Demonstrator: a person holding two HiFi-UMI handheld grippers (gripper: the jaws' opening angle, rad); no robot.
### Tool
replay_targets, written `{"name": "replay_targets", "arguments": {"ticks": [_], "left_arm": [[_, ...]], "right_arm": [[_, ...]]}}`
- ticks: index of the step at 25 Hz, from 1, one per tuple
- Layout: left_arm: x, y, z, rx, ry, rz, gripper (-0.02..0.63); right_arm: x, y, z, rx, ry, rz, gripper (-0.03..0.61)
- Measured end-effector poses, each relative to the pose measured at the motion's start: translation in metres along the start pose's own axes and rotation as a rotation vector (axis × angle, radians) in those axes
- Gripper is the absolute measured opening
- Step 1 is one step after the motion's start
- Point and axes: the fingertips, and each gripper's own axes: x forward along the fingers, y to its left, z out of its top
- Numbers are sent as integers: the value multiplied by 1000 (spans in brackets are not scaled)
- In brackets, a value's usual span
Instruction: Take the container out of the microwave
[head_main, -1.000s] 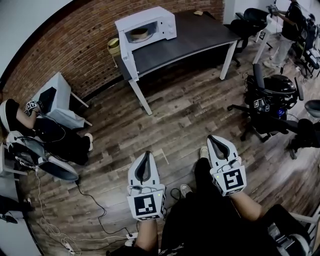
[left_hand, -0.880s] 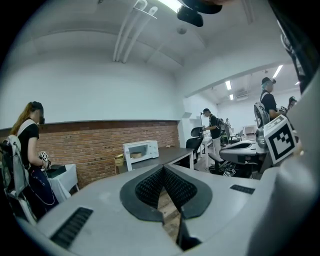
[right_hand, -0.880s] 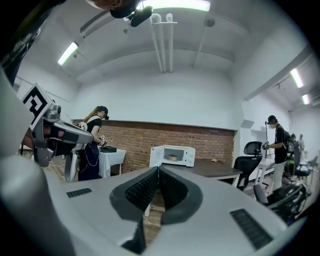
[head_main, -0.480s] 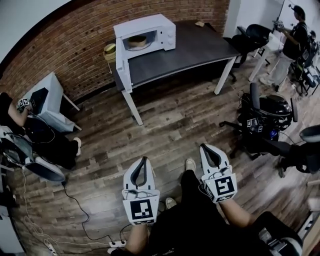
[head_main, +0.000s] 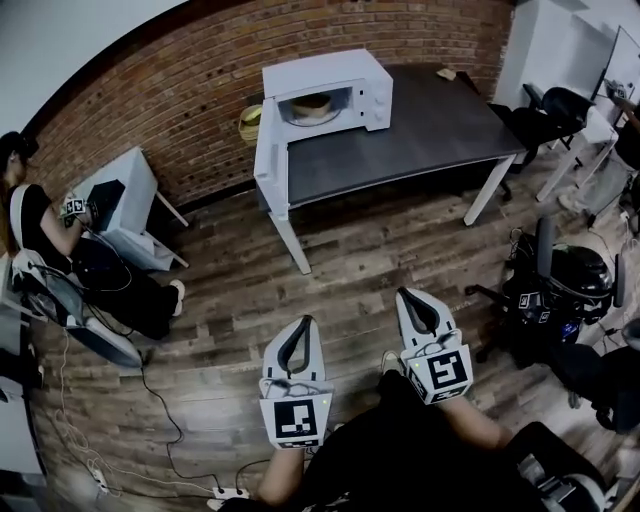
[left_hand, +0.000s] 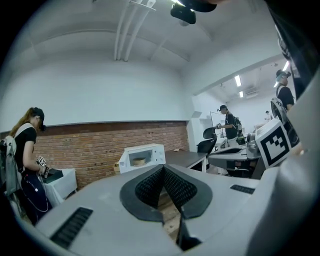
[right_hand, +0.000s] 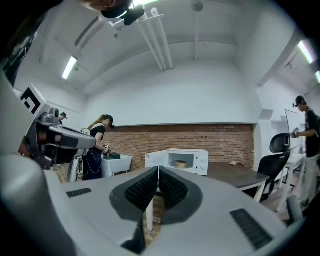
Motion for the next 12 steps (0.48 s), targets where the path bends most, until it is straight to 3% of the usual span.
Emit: {"name": "replay_targets", "arguments": {"ticks": [5, 12], "left_arm": [[67, -22, 32, -46, -40, 19, 8], [134, -34, 43, -63, -34, 92, 8]], "right_arm": [[28, -65, 7, 2, -8, 44, 64], [63, -144, 12, -13, -12, 59, 64]]}}
